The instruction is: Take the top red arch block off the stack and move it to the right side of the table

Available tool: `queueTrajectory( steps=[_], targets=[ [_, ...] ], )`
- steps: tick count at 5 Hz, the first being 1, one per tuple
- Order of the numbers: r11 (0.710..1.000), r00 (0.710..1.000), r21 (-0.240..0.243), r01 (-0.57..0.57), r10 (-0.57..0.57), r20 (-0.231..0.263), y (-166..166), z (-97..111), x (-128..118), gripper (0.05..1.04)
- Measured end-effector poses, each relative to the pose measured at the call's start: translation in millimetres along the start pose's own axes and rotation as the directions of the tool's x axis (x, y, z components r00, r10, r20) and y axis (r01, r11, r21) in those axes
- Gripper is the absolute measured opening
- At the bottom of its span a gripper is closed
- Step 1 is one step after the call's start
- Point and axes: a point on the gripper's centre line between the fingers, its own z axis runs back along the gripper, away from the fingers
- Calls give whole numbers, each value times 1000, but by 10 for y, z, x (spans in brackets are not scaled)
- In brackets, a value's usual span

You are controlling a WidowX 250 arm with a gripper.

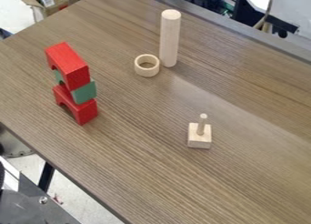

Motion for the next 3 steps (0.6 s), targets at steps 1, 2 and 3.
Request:
queueTrajectory(
  steps=[1, 2, 3],
  targets=[
    [999, 1000, 35, 0, 1, -26, 38, -129, -39, 1000],
    [999, 998, 42, -13, 16, -58, 240, -141, -81, 1000],
    [1000, 999, -5, -8, 7, -45, 417, 49, -8, 1000]
  ],
)
